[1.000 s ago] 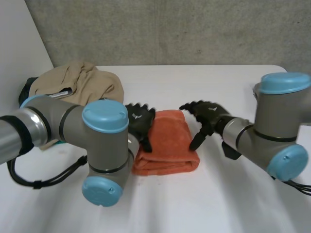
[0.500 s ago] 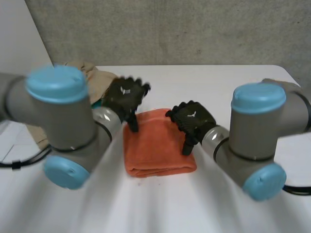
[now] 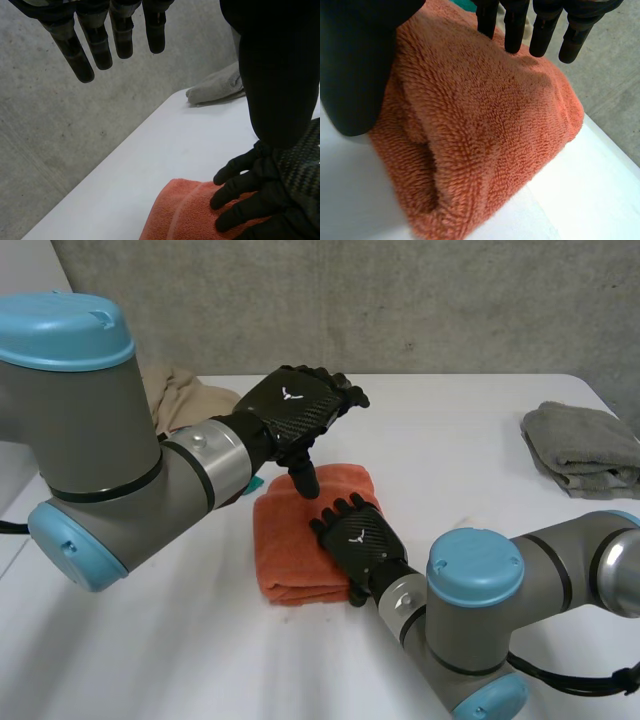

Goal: Fold the laundry.

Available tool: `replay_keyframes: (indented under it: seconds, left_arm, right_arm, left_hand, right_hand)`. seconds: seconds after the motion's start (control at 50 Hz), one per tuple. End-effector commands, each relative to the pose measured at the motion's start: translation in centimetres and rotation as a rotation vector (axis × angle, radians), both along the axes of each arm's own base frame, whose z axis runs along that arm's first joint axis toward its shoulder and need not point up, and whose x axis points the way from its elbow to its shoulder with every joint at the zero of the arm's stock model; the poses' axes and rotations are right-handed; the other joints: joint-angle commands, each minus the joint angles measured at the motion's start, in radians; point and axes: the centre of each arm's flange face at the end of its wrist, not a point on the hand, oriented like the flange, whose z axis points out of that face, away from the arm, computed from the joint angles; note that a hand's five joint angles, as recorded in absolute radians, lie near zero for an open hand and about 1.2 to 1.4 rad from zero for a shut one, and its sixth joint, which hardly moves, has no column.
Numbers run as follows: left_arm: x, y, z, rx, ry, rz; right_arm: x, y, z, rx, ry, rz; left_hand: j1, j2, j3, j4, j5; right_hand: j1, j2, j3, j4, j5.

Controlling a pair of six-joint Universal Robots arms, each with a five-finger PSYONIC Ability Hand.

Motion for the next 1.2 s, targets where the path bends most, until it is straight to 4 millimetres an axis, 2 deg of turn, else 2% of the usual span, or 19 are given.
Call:
replay_keyframes:
  seconds: [0.02, 0.16, 0.28, 0.32, 0.4, 0.46, 0.54, 0.56, 0.7, 0.72, 0.78, 0.8, 0.86, 0.92, 0.94, 1.02, 1.08, 1.1, 1.2]
  left_arm:
    - [-0.1, -0.1, -0.4, 0.007, -0.004, 0.001]
    - [-0.1, -0.2, -0.4, 0.001, -0.001, 0.003]
    - [0.1, -0.5, -0.4, 0.001, 0.001, 0.014]
    - [0.2, -0.6, -0.4, 0.0, 0.001, 0.015]
    - [0.2, -0.7, -0.4, -0.001, 0.001, 0.018]
    - [0.3, -0.7, -0.3, -0.004, 0.002, 0.021]
    - [0.7, -1.1, 0.2, -0.017, 0.008, 0.035]
    - [0.9, -1.4, 0.4, -0.025, 0.013, 0.044]
    - [1.4, -2.6, 2.0, -0.079, 0.048, 0.073]
    - [1.6, -2.6, 2.5, -0.088, 0.055, 0.076]
    - [1.6, -2.5, 2.8, -0.096, 0.06, 0.076]
    - [1.6, -2.5, 2.8, -0.097, 0.061, 0.076]
    - [1.6, -2.4, 2.8, -0.096, 0.06, 0.075]
    - [1.6, -2.3, 2.5, -0.089, 0.056, 0.073]
    - [1.6, -2.3, 2.5, -0.089, 0.056, 0.073]
    - [1.4, -2.1, 2.2, -0.08, 0.05, 0.067]
    - [1.3, -2.0, 2.1, -0.077, 0.049, 0.064]
    - [1.4, -2.0, 2.0, -0.073, 0.047, 0.064]
    - [1.4, -1.7, 1.4, -0.055, 0.037, 0.06]
  right_arm:
    - [0.5, -0.6, -0.3, -0.028, -0.017, 0.002]
    - [1.3, -1.5, 0.5, -0.093, -0.063, 0.007]
    - [2.0, -2.3, -0.1, -0.102, -0.06, 0.008]
    - [2.2, -2.4, 0.0, -0.106, -0.066, 0.016]
    - [2.8, -3.2, 0.7, -0.135, -0.096, 0.016]
    - [3.2, -3.9, 1.6, -0.156, -0.124, 0.008]
    - [3.1, -6.7, 4.4, -0.221, -0.19, -0.035]
    - [2.6, -8.6, 5.7, -0.254, -0.219, -0.067]
    - [0.2, -14.7, 10.7, -0.395, -0.324, -0.155]
    - [-1.1, -16.6, 11.9, -0.445, -0.349, -0.184]
    - [-3.3, -19.3, 13.6, -0.52, -0.379, -0.221]
    - [-5.0, -21.0, 14.3, -0.566, -0.388, -0.251]
    - [-7.9, -23.5, 15.2, -0.623, -0.403, -0.288]
    - [-12.3, -26.8, 15.4, -0.664, -0.421, -0.335]
    - [-14.7, -28.5, 14.8, -0.668, -0.418, -0.358]
    - [-19.2, -31.7, 12.3, -0.649, -0.393, -0.37]
    - [-21.3, -33.1, 9.8, -0.62, -0.361, -0.358]
    - [-23.1, -33.7, 8.2, -0.598, -0.341, -0.361]
    - [-27.4, -34.5, 3.6, -0.519, -0.292, -0.366]
  left_hand:
    - [0.033, 0.033, 0.031, 0.035, 0.044]
    - [0.03, 0.03, 0.028, 0.032, 0.041]
    - [0.03, 0.03, 0.028, 0.032, 0.041]
    - [0.03, 0.03, 0.028, 0.032, 0.041]
    - [0.03, 0.03, 0.028, 0.032, 0.041]
    - [0.03, 0.03, 0.028, 0.032, 0.041]
    - [0.03, 0.03, 0.028, 0.032, 0.041]
    - [0.03, 0.03, 0.028, 0.032, 0.041]
    - [0.03, 0.03, 0.028, 0.032, 0.041]
    - [0.03, 0.03, 0.028, 0.032, 0.041]
    - [0.027, 0.027, 0.025, 0.029, 0.038]
    - [0.03, 0.03, 0.028, 0.032, 0.041]
    - [0.03, 0.03, 0.028, 0.032, 0.041]
    - [0.03, 0.03, 0.028, 0.032, 0.041]
    - [0.03, 0.03, 0.028, 0.032, 0.041]
    - [0.03, 0.03, 0.028, 0.032, 0.041]
    - [0.03, 0.03, 0.028, 0.032, 0.041]
    - [0.03, 0.03, 0.028, 0.032, 0.041]
    - [0.03, 0.03, 0.028, 0.032, 0.041]
  right_hand:
    - [0.091, 0.101, 0.097, 0.096, 0.089]
    - [0.185, 0.195, 0.191, 0.19, 0.183]
    - [0.358, 0.368, 0.364, 0.363, 0.356]
    - [0.504, 0.515, 0.51, 0.51, 0.502]
    - [1.133, 1.144, 1.139, 1.139, 1.131]
    - [1.135, 1.146, 1.141, 1.141, 1.133]
    - [1.135, 1.146, 1.141, 1.141, 1.133]
    - [1.135, 1.146, 1.141, 1.141, 1.133]
    - [1.135, 1.146, 1.141, 1.141, 1.133]
    - [1.135, 1.146, 1.141, 1.141, 1.133]
    - [1.135, 1.146, 1.141, 1.141, 1.133]
    - [1.135, 1.146, 1.141, 1.141, 1.133]
    - [1.135, 1.146, 1.141, 1.141, 1.133]
    - [1.135, 1.146, 1.141, 1.141, 1.133]
    - [1.135, 1.146, 1.141, 1.141, 1.133]
    - [1.135, 1.146, 1.141, 1.141, 1.133]
    - [1.135, 1.146, 1.141, 1.141, 1.133]
    - [1.135, 1.146, 1.141, 1.141, 1.133]
    - [1.135, 1.146, 1.141, 1.141, 1.133]
